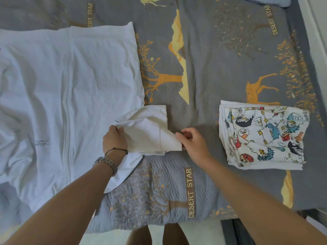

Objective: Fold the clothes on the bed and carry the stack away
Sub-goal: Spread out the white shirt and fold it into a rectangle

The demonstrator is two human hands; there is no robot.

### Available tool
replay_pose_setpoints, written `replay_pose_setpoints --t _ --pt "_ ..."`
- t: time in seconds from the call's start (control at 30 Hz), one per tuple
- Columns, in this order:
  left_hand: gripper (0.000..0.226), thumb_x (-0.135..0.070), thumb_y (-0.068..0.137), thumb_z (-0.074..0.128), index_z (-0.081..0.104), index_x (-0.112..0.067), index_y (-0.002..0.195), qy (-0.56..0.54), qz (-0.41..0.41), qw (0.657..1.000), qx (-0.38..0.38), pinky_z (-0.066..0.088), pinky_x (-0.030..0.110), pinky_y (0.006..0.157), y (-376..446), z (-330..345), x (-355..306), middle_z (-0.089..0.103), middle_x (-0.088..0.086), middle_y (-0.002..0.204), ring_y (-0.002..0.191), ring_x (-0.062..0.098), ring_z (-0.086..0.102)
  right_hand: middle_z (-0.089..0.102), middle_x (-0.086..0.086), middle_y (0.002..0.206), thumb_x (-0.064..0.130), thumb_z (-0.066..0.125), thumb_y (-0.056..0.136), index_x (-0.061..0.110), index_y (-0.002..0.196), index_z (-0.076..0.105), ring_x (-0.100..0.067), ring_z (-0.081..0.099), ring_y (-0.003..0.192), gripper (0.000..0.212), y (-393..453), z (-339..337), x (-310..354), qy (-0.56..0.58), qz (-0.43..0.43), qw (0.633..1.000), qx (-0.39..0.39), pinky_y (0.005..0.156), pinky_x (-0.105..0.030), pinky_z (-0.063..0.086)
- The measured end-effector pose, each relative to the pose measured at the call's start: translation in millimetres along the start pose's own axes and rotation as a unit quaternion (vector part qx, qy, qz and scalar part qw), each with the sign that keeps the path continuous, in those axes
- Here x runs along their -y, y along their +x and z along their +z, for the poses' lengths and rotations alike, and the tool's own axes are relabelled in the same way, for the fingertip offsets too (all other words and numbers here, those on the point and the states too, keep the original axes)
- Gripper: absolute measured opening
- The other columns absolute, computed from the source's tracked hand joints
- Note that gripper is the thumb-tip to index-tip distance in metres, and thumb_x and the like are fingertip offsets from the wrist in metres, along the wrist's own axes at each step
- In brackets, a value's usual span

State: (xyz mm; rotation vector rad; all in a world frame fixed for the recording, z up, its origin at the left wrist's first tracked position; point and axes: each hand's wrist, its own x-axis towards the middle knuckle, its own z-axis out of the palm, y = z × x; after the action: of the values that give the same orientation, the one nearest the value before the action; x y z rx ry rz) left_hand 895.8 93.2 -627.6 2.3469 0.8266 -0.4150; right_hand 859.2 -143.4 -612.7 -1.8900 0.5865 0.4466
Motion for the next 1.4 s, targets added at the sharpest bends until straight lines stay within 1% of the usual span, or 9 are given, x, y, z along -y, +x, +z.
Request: replay_pose_setpoints --t 0.2,0.37,0.47,0.57,0.63,0.93,1.17,1.3,1.4 --pt "0.025 -0.025 0.096 0.041 0.053 -0.004 0.103 -0.001 -0.003 1.0 0.009 0.052 0.045 0.072 5 -9 13 0.061 0.024 0.099 0.088 0.04 0.059 0.059 0.003 0.094 0.042 0.073 0.075 0.012 0.109 0.055 -0.012 0.061 0.086 0.048 1 22 13 -0.016 0.076 0.997 0.012 0.076 -0.037 0.058" --pt "0.024 -0.025 0.096 0.041 0.052 -0.007 0.107 -0.026 -0.004 0.999 0.033 0.055 0.052 0.07 6 -18 13 0.057 0.018 0.09 0.083 0.04 0.06 0.061 -0.007 0.102 0.044 0.078 0.068 0.009 0.102 0.055 -0.018 0.065 0.084 0.054 -3 31 25 0.06 0.212 0.975 0.018 0.052 -0.025 0.055" --pt "0.023 -0.025 0.096 0.041 0.052 -0.008 0.106 -0.027 -0.001 0.999 0.04 0.056 0.049 0.065 5 -22 12 0.051 0.011 0.084 0.076 0.037 0.058 0.064 -0.003 0.097 0.022 0.081 0.07 0.011 0.1 0.059 -0.013 0.062 0.082 0.038 -4 30 27 0.065 0.157 0.985 -0.023 0.068 -0.026 0.053" --pt "0.022 -0.023 0.096 0.04 0.051 -0.008 0.108 -0.019 0.011 0.998 0.051 0.056 0.046 0.061 3 -24 9 0.05 0.011 0.083 0.069 0.031 0.052 0.064 0.0 0.088 0.004 0.076 0.072 0.012 0.102 0.059 -0.007 0.06 0.076 0.035 -5 24 34 0.139 0.114 0.982 -0.054 0.063 -0.017 0.049" --pt "0.022 -0.022 0.096 0.039 0.05 -0.009 0.109 -0.014 0.02 0.998 0.057 0.056 0.048 0.064 1 -24 6 0.05 0.01 0.08 0.068 0.031 0.051 0.063 -0.001 0.089 0.0 0.073 0.074 0.012 0.1 0.056 -0.012 0.061 0.081 0.034 -4 19 38 0.19 0.113 0.973 -0.064 0.072 -0.027 0.053" --pt "0.026 -0.023 0.096 0.039 0.049 -0.007 0.113 0.013 0.039 0.998 0.05 0.05 0.039 0.065 -7 -17 3 0.053 0.015 0.087 0.069 0.028 0.049 0.066 -0.011 0.111 -0.007 0.062 0.081 0.019 0.092 0.07 -0.021 0.062 0.1 0.029 -5 2 42 0.2 0.075 0.976 0.05 0.09 -0.035 0.05" --pt "0.015 -0.024 0.095 0.044 0.048 -0.01 0.098 -0.08 0.183 0.977 0.082 0.055 0.039 0.061 -51 8 -47 0.061 0.009 0.081 0.059 0.031 0.064 0.063 0.0 0.096 0.01 0.067 0.081 0.016 0.106 0.069 -0.013 0.057 0.085 0.026 -30 -82 34 0.08 -0.045 0.99 -0.111 0.075 -0.022 0.045" --pt "0.023 -0.027 0.095 0.045 0.055 -0.008 0.103 -0.05 0.228 0.968 0.094 0.042 0.028 0.061 -80 35 -96 0.064 0.007 0.079 0.059 0.024 0.059 0.062 0.004 0.1 0.003 0.066 0.078 0.013 0.106 0.069 -0.007 0.055 0.086 0.03 -43 -140 23 0.041 -0.077 0.981 -0.174 0.065 -0.004 0.042" --pt "0.022 -0.029 0.094 0.048 0.06 -0.01 0.096 -0.056 0.256 0.958 0.113 0.039 0.027 0.066 -99 50 -127 0.061 0.0 0.079 0.066 0.019 0.056 0.061 0.007 0.104 0.001 0.063 0.079 0.014 0.108 0.067 -0.007 0.056 0.097 0.031 -46 -182 11 0.009 -0.093 0.974 -0.207 0.08 -0.012 0.043"
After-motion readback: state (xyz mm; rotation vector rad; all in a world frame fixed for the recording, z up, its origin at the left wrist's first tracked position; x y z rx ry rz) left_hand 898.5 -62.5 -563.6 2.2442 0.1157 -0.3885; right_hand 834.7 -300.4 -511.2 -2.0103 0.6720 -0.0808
